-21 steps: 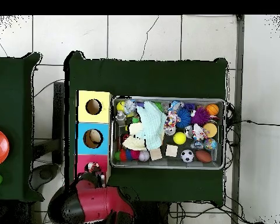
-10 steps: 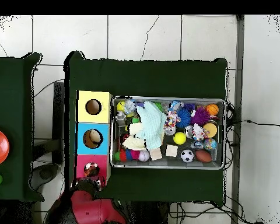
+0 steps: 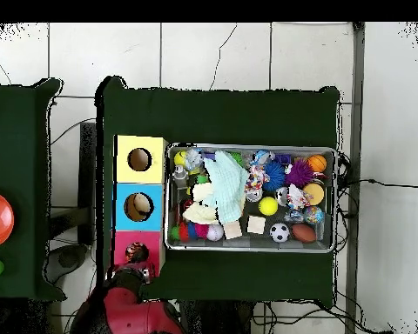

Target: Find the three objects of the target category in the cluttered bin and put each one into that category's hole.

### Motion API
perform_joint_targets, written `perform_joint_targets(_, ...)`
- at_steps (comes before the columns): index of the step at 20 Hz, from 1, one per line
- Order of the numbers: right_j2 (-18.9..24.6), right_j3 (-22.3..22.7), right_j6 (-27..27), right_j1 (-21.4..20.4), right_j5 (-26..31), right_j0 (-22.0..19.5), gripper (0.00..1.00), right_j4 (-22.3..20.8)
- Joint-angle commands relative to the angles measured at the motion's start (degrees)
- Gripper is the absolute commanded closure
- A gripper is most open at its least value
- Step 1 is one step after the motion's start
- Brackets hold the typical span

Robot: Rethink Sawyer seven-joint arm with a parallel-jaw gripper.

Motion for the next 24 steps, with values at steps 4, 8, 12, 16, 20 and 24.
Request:
perform_joint_targets(4,5.1,0.2,13.2,14.4,-5.8,-1.2,1.00,0.5)
perform_joint_targets(8,5.2,0.4,11.2,11.9,-3.0,-2.6,1.00,0.1)
perform_joint_targets(12,5.1,1.9,8.3,2.0,7.9,-3.4,1.00,1.1)
perform_joint_targets(16,3.8,0.4,6.3,-6.5,20.4,-2.6,1.00,2.1)
perform_joint_targets(20,3.2,-1.6,6.3,-10.0,27.3,-2.3,1.00,2.0)
perform_joint_targets(24,3.2,-2.5,6.1,-13.2,32.1,-3.1,1.00,1.2)
